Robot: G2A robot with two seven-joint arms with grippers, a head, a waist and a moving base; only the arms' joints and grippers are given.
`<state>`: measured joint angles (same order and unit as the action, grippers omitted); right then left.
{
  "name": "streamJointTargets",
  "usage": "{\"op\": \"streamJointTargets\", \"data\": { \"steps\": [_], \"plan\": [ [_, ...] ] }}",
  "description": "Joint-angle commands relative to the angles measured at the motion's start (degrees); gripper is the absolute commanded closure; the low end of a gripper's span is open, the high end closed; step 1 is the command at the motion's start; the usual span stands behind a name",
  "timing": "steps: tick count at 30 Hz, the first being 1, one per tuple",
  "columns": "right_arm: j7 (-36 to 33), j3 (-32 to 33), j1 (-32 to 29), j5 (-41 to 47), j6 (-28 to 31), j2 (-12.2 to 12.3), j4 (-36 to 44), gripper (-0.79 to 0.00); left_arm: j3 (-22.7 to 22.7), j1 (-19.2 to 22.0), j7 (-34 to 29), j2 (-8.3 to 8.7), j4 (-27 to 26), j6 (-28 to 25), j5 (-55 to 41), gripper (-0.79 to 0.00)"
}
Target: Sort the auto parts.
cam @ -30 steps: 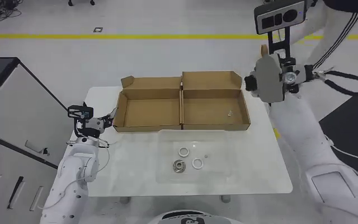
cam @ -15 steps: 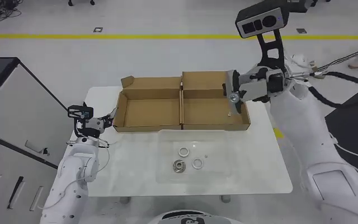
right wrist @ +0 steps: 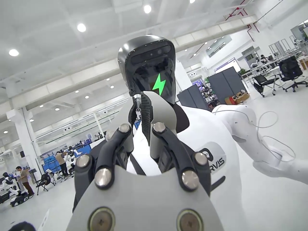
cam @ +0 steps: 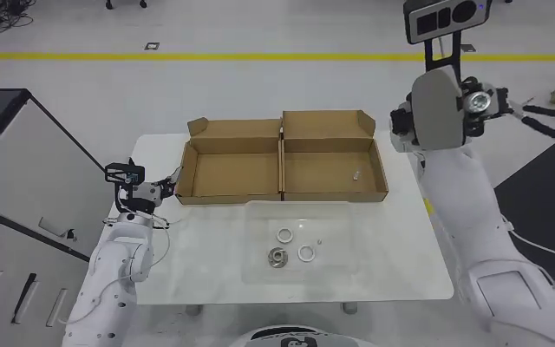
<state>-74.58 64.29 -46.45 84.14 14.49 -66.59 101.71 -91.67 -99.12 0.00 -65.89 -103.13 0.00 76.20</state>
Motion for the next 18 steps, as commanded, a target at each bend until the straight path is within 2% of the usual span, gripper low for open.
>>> {"op": "streamJointTargets", "data": {
  "steps": [1,18],
  "plan": [
    [0.2,0.3,-0.1,-0.3,-0.2,-0.1,0.0,0.0,0.0,0.0,0.0,0.0,0.0,0.0,0.0,-0.785],
    [-0.1,3.2,0.5,-16.7,-4.0,-0.2,0.8,0.0,0.0,0.0,0.0,0.0,0.0,0.0,0.0,-0.785]
  ]
}}
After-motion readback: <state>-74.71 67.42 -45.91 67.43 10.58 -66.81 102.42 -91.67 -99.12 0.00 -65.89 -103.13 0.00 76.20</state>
